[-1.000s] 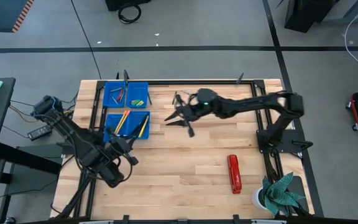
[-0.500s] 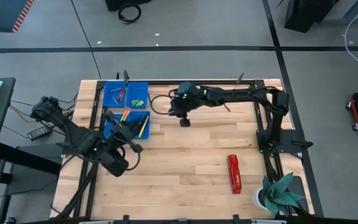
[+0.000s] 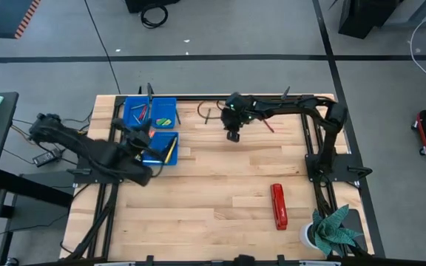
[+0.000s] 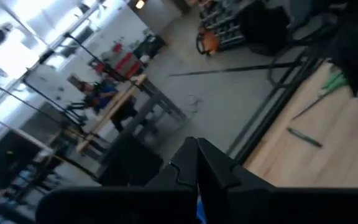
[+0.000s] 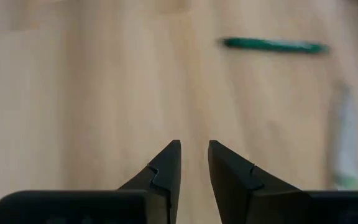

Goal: Sort crayons/erasers/pens/pencils in bins
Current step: Put the red crayon into the top left blue bin

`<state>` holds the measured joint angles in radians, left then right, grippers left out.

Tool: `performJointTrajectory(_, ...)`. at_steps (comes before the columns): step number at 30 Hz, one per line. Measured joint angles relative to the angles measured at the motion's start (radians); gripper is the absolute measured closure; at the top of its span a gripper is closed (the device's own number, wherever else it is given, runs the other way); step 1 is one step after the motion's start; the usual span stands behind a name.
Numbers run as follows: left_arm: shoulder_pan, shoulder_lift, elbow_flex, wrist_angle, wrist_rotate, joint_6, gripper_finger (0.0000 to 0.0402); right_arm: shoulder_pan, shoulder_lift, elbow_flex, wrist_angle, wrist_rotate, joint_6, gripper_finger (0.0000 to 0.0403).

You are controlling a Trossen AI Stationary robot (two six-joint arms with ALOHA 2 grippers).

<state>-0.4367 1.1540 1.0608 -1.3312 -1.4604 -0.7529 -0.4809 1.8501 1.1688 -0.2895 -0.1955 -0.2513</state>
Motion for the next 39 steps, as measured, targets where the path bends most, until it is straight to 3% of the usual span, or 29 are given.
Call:
performJointTrajectory(5,0.0,-0.127,-0.02,0.03,0.017,0.075,0.0395,-0.007,-0.008,0.048,-0.221,0.237,0.085,0.0315)
performJointTrajectory(9,-0.017,-0.189,-0.036,0.066,0.042,0.106,0.0396,-0.009,-0.014,0.114,-0.485,0.406,0.268,0.0315)
performJointTrajectory(17,0.012,-0.163,-0.038,0.304,0.125,0.23,0.0387,-0.055,-0.01,0.06,-0.691,0.344,0.362,0.0315)
performJointTrajectory(23,0.109,-0.063,-0.038,0.527,0.304,0.509,0.0394,-0.16,-0.011,0.045,-0.683,0.333,0.381,0.0315)
performJointTrajectory(26,0.146,-0.011,-0.038,0.53,0.36,0.576,0.0384,-0.203,-0.011,0.045,-0.688,0.334,0.382,0.0315)
performJointTrajectory(31,0.173,0.019,-0.038,0.489,0.36,0.553,0.0366,-0.243,-0.011,0.045,-0.687,0.352,0.382,0.0315)
performJointTrajectory(39,0.169,0.015,-0.038,0.421,0.358,0.53,0.0379,-0.246,-0.012,-0.027,-0.629,0.347,0.355,0.0315)
